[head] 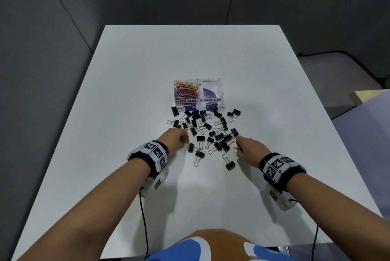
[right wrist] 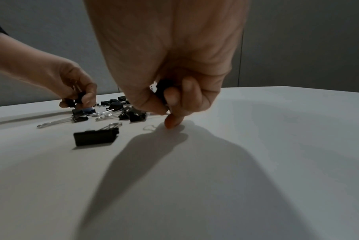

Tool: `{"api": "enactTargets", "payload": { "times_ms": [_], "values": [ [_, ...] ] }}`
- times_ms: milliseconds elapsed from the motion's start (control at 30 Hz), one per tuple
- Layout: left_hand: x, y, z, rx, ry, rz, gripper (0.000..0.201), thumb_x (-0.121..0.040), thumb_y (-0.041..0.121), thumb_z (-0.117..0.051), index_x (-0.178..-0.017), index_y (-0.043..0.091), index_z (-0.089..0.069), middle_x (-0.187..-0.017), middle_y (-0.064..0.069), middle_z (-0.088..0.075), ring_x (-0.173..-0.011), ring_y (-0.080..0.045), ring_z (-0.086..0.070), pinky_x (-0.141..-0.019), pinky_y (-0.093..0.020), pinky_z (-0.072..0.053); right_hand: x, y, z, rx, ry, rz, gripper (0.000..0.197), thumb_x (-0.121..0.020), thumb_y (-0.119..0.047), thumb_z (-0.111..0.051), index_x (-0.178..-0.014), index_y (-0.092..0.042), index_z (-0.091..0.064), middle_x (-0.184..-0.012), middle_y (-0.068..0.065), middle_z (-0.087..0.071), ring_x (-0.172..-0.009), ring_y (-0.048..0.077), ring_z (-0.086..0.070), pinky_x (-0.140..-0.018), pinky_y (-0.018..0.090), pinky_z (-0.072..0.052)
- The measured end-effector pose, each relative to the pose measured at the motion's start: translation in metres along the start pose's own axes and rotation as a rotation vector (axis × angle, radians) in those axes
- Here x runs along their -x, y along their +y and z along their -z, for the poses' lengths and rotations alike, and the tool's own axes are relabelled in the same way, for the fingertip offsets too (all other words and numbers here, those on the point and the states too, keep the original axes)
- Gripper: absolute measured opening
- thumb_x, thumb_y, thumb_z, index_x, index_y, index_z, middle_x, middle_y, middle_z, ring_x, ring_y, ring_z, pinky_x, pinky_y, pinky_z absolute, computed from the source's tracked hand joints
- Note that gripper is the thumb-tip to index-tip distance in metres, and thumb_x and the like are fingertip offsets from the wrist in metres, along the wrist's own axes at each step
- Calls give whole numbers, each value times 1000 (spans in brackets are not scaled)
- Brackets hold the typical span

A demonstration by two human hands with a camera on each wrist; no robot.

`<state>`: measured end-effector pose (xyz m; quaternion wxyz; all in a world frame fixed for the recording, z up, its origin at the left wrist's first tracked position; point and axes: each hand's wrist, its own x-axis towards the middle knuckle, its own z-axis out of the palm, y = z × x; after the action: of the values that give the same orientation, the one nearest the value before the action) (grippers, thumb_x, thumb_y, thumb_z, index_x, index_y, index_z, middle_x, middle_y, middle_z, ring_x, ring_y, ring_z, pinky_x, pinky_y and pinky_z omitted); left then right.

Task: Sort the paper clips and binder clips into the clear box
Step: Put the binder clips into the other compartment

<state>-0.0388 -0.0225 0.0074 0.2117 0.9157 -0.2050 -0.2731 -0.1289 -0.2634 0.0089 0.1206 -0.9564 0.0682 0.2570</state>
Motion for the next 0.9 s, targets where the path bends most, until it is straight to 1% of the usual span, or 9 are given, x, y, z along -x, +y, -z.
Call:
{"api": "enactTargets", "payload": {
  "times_ms": [100,167,200,267,400,500,700,767,900],
  "values": [
    [-1,3,6,4,-27,-6,26,-88,0,-47,-101,11,-66,-95,-3,-60,-86,-14,-52,-69,-18,-41,2,2,4,-43,-22,28,10,-96,-18,-37,-105,-14,-35,-85,11,-62,-74,28,-55,-65,36,-40],
    [-2,7,8,10,-43,1,23,-89,6,-49,-106,12,-63,-92,-2,-56,-82,-14,-51,-61,-17,-39,5,0,4,-75,-55,54,17,-97,-20,-36,-114,-15,-37,-97,12,-66,-84,29,-61,-71,36,-44],
    [-2,9,8,-5,-54,-6,22,-89,10,-52,-109,13,-61,-93,-2,-56,-82,-15,-51,-62,-18,-39,7,-2,4,-68,-67,64,18,-97,-21,-35,-113,-14,-40,-101,11,-66,-87,29,-60,-72,34,-42],
    [-2,12,6,-71,-86,-36,28,-87,19,-58,-115,15,-56,-104,-6,-59,-87,-17,-52,-75,-23,-42,10,-7,3,-8,-89,56,23,-97,-31,-38,-108,-12,-44,-102,9,-63,-85,27,-57,-70,31,-38],
    [-5,17,-4,-224,-147,-67,41,-83,26,-67,-120,16,-51,-118,-8,-54,-105,-25,-55,-89,-33,-44,18,-18,0,114,-132,50,50,-85,-56,-52,-108,-11,-46,-100,7,-63,-79,24,-53,-67,29,-37],
    [-6,21,-7,-243,-150,-73,37,-83,28,-67,-115,15,-53,-116,-11,-53,-103,-27,-57,-90,-36,-47,21,-22,-8,119,-138,54,52,-85,-50,-54,-114,-8,-43,-105,9,-64,-82,26,-54,-67,30,-37],
    [-4,21,-5,-247,-132,-105,26,-87,18,-53,-111,10,-54,-112,-11,-56,-101,-27,-58,-84,-33,-47,16,-25,-7,97,-158,47,32,-90,-27,-43,-112,-5,-47,-108,14,-63,-86,28,-56,-69,31,-38],
    [-3,17,-4,-244,-123,-102,24,-86,15,-51,-110,9,-54,-111,-11,-57,-101,-27,-58,-83,-32,-47,12,-25,4,114,-167,65,29,-90,-26,-41,-110,-6,-50,-109,16,-62,-92,29,-58,-70,30,-37],
    [-4,15,8,-223,-97,-109,28,-90,14,-50,-117,10,-56,-118,-10,-58,-107,-26,-56,-89,-33,-46,-6,-26,48,48,-117,143,24,-92,-20,-43,-107,-6,-55,-98,15,-64,-81,24,-55,-71,28,-42]
  ]
}}
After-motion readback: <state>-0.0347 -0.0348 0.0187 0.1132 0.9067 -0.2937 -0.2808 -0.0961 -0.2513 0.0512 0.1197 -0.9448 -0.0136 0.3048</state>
